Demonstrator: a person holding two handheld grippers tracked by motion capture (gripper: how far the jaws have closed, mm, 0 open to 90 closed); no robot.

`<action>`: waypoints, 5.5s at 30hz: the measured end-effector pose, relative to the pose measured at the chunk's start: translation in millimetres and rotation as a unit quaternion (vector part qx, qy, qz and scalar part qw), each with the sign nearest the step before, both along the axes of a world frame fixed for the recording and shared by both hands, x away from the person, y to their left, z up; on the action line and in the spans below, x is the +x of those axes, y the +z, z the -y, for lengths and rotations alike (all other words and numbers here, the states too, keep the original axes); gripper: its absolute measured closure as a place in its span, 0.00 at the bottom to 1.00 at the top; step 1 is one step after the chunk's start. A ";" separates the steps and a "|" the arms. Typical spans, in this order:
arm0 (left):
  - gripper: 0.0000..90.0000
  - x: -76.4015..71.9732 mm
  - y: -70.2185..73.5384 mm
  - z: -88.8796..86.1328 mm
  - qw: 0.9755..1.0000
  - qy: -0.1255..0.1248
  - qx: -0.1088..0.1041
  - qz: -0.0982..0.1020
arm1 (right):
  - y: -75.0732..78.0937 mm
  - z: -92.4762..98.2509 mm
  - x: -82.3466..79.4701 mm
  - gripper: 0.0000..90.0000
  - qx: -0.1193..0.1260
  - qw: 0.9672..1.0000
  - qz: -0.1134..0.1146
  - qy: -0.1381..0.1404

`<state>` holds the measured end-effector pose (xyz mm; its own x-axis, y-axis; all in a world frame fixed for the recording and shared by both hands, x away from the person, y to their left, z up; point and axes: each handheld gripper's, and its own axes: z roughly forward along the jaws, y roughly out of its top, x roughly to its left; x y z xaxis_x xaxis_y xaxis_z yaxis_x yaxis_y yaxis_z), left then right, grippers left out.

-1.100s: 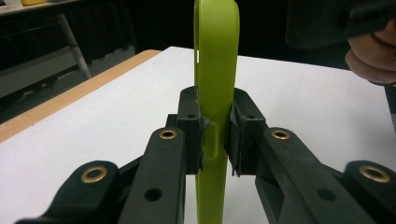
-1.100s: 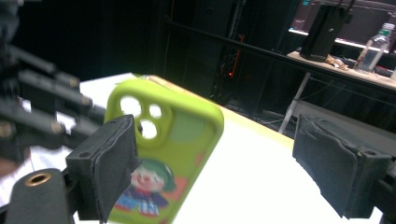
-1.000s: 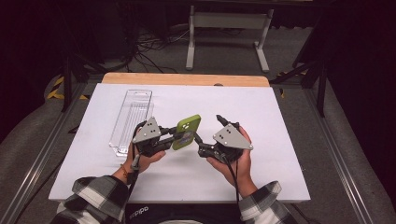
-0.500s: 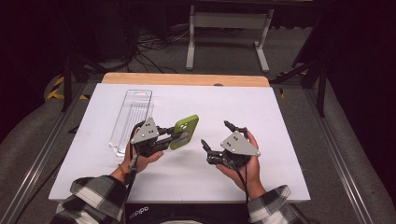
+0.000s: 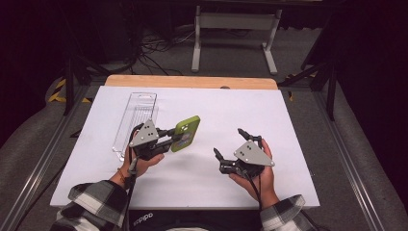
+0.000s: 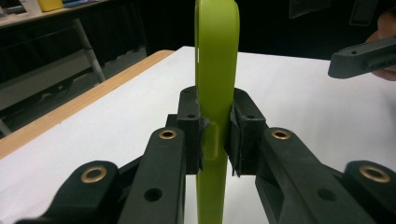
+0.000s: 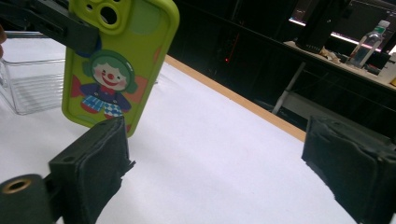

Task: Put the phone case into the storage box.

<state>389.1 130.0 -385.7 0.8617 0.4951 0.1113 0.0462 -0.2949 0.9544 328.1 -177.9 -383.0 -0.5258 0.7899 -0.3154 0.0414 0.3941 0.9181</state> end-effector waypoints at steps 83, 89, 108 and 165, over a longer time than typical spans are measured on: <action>0.86 9.4 37.9 -85.7 0.996 0.051 -0.062 0.049 | -31.7 18.6 -13.8 0.09 -0.039 0.999 -0.002 -0.001; 0.86 12.7 36.3 -89.2 0.995 0.057 -0.064 0.046 | -32.0 18.4 -13.3 0.07 -0.040 0.999 -0.004 -0.003; 0.86 21.0 34.4 -105.5 0.994 0.074 -0.066 0.040 | -33.6 17.2 -12.0 0.08 -0.045 0.999 -0.007 0.002; 0.86 44.0 16.4 -132.9 0.992 0.120 -0.048 0.011 | -32.8 16.8 -12.9 0.09 -0.042 0.999 -0.005 0.013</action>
